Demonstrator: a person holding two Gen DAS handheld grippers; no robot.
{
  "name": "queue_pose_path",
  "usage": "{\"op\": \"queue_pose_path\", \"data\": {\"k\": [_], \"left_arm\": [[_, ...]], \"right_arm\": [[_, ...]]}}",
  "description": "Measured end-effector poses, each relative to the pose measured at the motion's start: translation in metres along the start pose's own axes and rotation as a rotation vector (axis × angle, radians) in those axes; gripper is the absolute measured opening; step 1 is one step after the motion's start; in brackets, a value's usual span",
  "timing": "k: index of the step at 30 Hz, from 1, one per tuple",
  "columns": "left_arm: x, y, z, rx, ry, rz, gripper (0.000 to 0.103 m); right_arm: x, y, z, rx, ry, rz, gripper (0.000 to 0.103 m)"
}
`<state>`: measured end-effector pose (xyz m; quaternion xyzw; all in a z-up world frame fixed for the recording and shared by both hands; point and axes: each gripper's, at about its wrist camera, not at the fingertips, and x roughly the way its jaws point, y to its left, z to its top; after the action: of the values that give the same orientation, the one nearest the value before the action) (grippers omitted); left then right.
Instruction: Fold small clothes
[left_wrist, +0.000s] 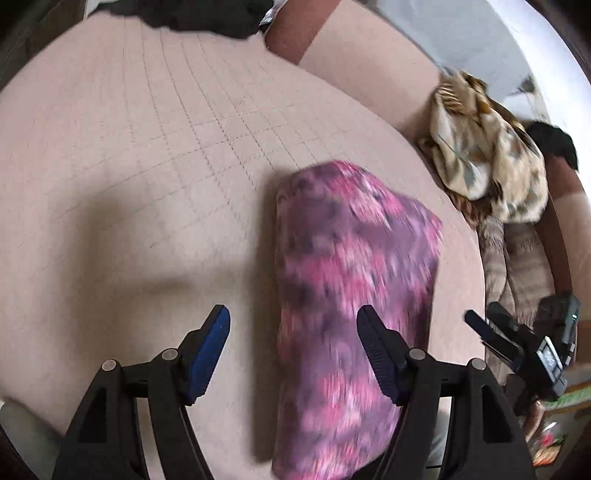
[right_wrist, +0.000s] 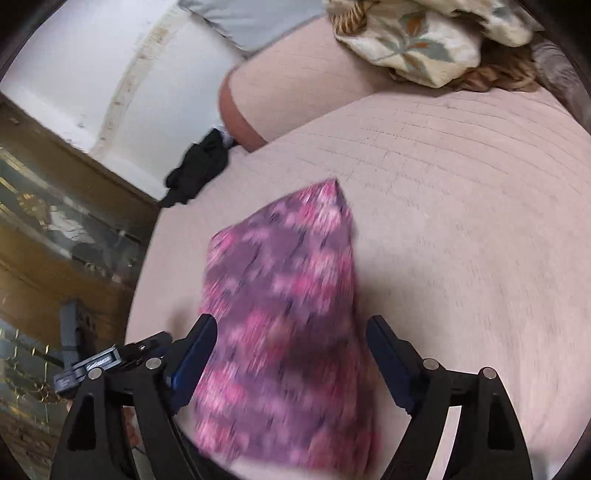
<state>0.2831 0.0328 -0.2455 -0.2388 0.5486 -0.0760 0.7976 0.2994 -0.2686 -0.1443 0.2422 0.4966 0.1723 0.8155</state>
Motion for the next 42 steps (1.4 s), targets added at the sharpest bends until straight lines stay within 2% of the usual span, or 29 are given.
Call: {"op": "queue_pose_path", "data": {"k": [2, 6, 8, 9, 10, 11, 12, 13, 15, 16, 18, 20, 22, 24, 25, 26, 28, 29, 32, 34, 35, 36, 37, 38, 39, 40, 41, 42], "left_arm": [[0.022, -0.002, 0.020, -0.027, 0.026, -0.036, 0.070], [0.064, -0.002, 0.054, -0.072, 0.075, -0.085, 0.070], [0.079, 0.001, 0.062, -0.100, 0.111, -0.124, 0.068], [0.083, 0.002, 0.065, -0.104, 0.119, -0.144, 0.066], [0.084, 0.003, 0.065, -0.100, 0.120, -0.143, 0.054], [0.083, 0.003, 0.064, -0.102, 0.122, -0.147, 0.035], [0.079, 0.004, 0.065, -0.111, 0.122, -0.180, 0.029], [0.069, 0.004, 0.069, -0.121, 0.114, -0.250, 0.026], [0.052, 0.003, 0.078, -0.123, 0.079, -0.342, 0.025], [0.043, 0.001, 0.087, -0.127, 0.050, -0.374, 0.025], [0.040, -0.006, 0.104, -0.115, 0.016, -0.363, 0.025], [0.050, -0.013, 0.116, -0.086, 0.011, -0.283, 0.027], [0.070, -0.009, 0.118, -0.102, 0.032, -0.195, 0.034], [0.077, -0.005, 0.104, -0.053, 0.051, -0.060, 0.035], [0.070, -0.003, 0.094, -0.036, 0.038, -0.080, 0.038], [0.057, 0.002, 0.078, -0.024, 0.023, -0.107, 0.047], [0.036, 0.011, 0.041, -0.009, 0.049, -0.150, 0.053], [0.030, 0.014, 0.026, -0.003, 0.057, -0.151, 0.054], [0.016, 0.020, -0.026, 0.042, 0.068, -0.089, 0.059], [0.021, 0.019, -0.046, 0.045, 0.085, -0.067, 0.059], [0.025, 0.020, -0.055, 0.032, 0.090, -0.065, 0.059], [0.028, 0.022, -0.061, 0.017, 0.094, -0.056, 0.057], [0.032, 0.025, -0.066, -0.002, 0.093, -0.048, 0.046], [0.034, 0.025, -0.067, -0.010, 0.089, -0.054, 0.032], [0.033, 0.027, -0.069, -0.030, 0.086, -0.060, 0.028], [0.028, 0.030, -0.072, -0.059, 0.080, -0.083, 0.021], [0.020, 0.031, -0.076, -0.058, 0.062, -0.095, 0.019], [0.014, 0.027, -0.079, -0.034, 0.037, -0.065, 0.018]], "right_arm": [[0.031, -0.019, 0.029, 0.023, 0.059, 0.014, 0.087], [0.092, -0.043, 0.062, 0.082, 0.154, 0.032, 0.087], [0.119, -0.057, 0.071, 0.136, 0.197, 0.085, 0.085], [0.128, -0.061, 0.074, 0.148, 0.208, 0.098, 0.067], [0.136, -0.065, 0.073, 0.157, 0.221, 0.104, 0.042], [0.142, -0.065, 0.071, 0.154, 0.232, 0.116, 0.040], [0.140, -0.065, 0.070, 0.141, 0.223, 0.113, 0.032], [0.137, -0.063, 0.069, 0.134, 0.213, 0.124, 0.025], [0.126, -0.060, 0.074, 0.159, 0.183, 0.200, 0.024], [0.117, -0.055, 0.079, 0.145, 0.153, 0.225, 0.024], [0.107, -0.050, 0.092, 0.146, 0.109, 0.263, 0.024], [0.114, -0.044, 0.105, 0.119, 0.100, 0.245, 0.025], [0.141, -0.044, 0.111, 0.091, 0.139, 0.172, 0.040], [0.163, -0.056, 0.104, 0.128, 0.187, 0.065, 0.052], [0.162, -0.061, 0.095, 0.152, 0.187, 0.041, 0.053], [0.149, -0.061, 0.084, 0.168, 0.158, 0.068, 0.055], [0.113, -0.053, 0.057, 0.168, 0.103, 0.078, 0.074], [0.098, -0.046, 0.041, 0.154, 0.086, 0.081, 0.077], [0.057, -0.026, -0.018, 0.114, 0.069, 0.077, 0.079], [0.049, -0.021, -0.056, 0.092, 0.091, 0.024, 0.077], [0.049, -0.021, -0.068, 0.093, 0.099, 0.002, 0.073], [0.053, -0.021, -0.080, 0.096, 0.117, -0.020, 0.055], [0.057, -0.023, -0.088, 0.099, 0.127, -0.039, 0.034], [0.057, -0.026, -0.092, 0.093, 0.126, -0.061, 0.028], [0.057, -0.025, -0.096, 0.080, 0.117, -0.097, 0.016], [0.054, -0.023, -0.099, 0.069, 0.103, -0.138, 0.011], [0.050, -0.022, -0.102, 0.068, 0.100, -0.157, 0.010], [0.044, -0.020, -0.105, 0.077, 0.096, -0.162, 0.010]]}}
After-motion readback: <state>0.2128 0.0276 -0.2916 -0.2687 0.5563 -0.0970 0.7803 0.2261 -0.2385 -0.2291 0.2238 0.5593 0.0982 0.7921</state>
